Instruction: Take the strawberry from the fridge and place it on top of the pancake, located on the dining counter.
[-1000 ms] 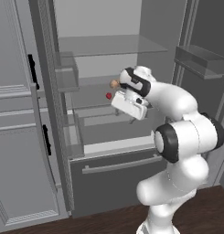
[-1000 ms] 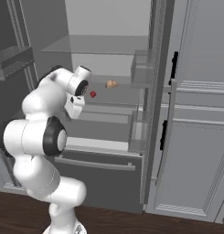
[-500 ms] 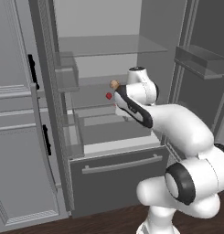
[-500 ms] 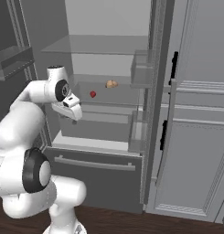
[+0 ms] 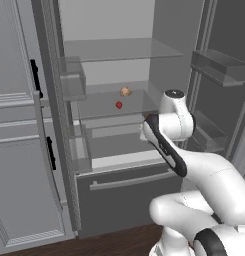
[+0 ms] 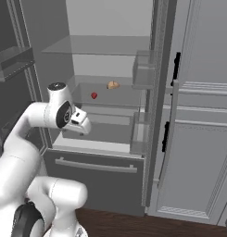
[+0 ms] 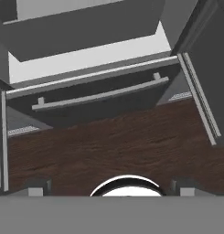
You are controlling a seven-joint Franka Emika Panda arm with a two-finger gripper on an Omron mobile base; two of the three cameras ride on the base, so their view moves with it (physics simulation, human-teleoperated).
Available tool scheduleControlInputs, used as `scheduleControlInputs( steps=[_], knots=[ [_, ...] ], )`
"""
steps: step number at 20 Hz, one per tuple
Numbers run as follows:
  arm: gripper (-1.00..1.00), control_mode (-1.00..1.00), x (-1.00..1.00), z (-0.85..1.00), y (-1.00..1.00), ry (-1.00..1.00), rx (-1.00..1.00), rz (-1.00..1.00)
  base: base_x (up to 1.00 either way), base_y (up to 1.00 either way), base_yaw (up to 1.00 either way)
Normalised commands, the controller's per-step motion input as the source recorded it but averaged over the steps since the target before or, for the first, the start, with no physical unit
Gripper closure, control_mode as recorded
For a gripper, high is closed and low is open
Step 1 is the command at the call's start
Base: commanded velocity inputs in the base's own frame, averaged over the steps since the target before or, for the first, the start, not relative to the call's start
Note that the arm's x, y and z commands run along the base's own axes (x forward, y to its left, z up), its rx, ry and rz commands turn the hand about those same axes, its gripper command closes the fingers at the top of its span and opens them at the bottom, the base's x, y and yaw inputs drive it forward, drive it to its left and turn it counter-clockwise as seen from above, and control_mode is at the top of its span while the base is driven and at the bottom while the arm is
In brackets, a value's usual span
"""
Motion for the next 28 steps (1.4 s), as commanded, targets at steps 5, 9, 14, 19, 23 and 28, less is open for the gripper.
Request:
scheduleControlInputs(
  steps=[5, 9, 14, 19, 23, 28],
  knots=[
    [-1.0, -1.0, -0.19, -0.02, 0.02, 0.04, -0.26, 0.38, 0.0, 0.0, 0.0],
    [-1.0, -1.0, -0.27, -0.59, -0.06, 0.05, -0.18, 0.11, 0.0, 0.0, 0.0],
    [-1.0, -1.0, -0.04, -0.41, -0.26, 0.0, 0.05, 0.0, 0.0, 0.0, 0.0],
    [-1.0, -1.0, 0.05, -0.27, -0.01, 0.0, 0.29, -0.01, 0.0, 0.0, 0.0],
    [-1.0, -1.0, 0.0, -0.31, 0.01, 0.0, 0.2, -0.01, 0.0, 0.0, 0.0],
    [-1.0, -1.0, 0.0, -0.03, 0.02, -0.01, 0.0, 0.0, 0.0, 0.0, 0.0]
  ],
)
